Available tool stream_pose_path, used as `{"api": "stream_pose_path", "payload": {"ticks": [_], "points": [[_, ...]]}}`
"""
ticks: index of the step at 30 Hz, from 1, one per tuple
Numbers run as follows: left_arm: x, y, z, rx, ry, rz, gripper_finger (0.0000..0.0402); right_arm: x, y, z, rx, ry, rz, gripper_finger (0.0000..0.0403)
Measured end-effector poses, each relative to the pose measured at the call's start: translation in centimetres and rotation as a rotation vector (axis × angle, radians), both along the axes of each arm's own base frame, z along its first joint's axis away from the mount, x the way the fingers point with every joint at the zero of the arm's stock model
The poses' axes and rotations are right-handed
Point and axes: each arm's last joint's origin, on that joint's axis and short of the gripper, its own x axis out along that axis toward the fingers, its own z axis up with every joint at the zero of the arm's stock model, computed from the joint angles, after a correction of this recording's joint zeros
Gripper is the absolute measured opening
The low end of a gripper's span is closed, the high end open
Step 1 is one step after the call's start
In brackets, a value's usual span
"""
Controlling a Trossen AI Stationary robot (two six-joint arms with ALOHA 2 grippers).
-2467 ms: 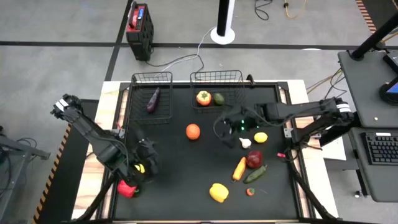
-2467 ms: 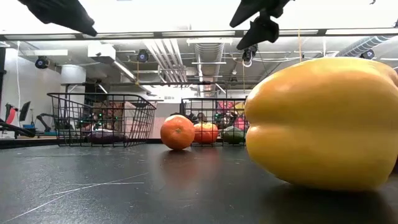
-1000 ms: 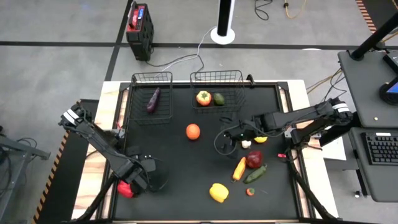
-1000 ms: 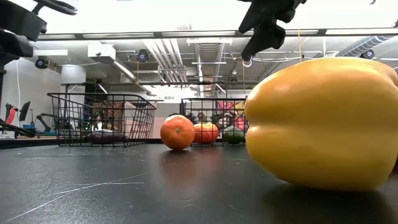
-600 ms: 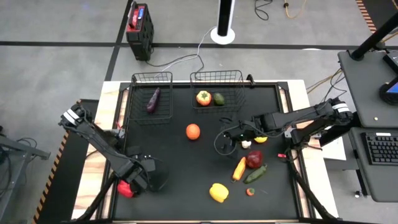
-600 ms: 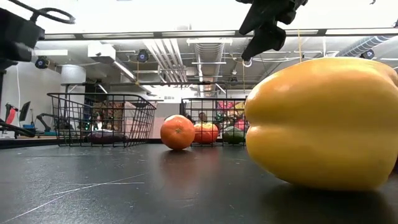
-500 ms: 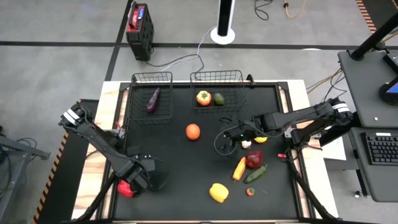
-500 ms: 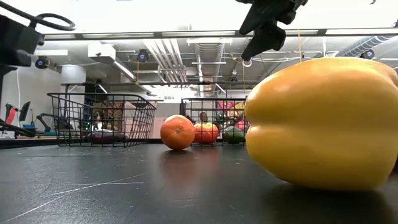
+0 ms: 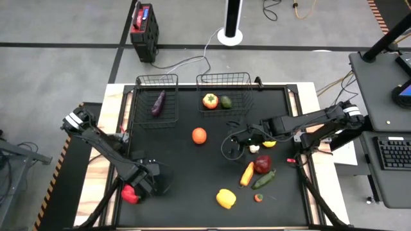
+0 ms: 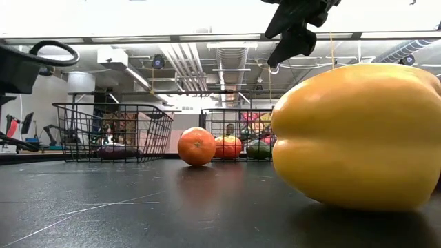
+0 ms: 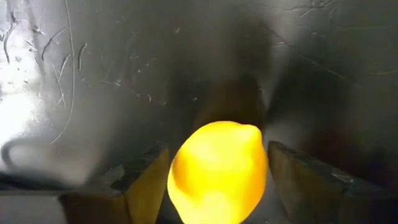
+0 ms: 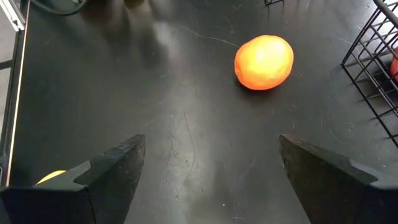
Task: Sort produce into baskets
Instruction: Put the left yellow lemon into the right black wire basket
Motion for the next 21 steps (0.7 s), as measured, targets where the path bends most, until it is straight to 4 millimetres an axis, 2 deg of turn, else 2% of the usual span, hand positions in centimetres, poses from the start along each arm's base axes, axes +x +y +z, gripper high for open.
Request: {"api": "stream_pose_path", "payload": {"ticks": [8, 13, 17, 21], "points": [[-0.2, 0.2, -0.3, 0.013, 0.008, -0.015, 0.0155, 0.0, 0.0, 0.0, 0.000, 0.000, -0.001, 0.0358], [0.1, 0.1, 0.1, 0.029, -0.036, -0.043, 0.0150, 0.0, 0.0, 0.0, -0.001, -0.001, -0.001, 0.0358], [1.0, -0.1, 1.9, 0.081, -0.188, -0.086, 0.0150, 0.1, 0.0, 0.1, -0.012, -0.011, 0.008, 0.0358], [2.0, -0.3, 4.9, 0.157, -0.450, -0.134, 0.0151, 0.6, 0.6, 0.0, -0.050, -0.110, 0.064, 0.0358]]}}
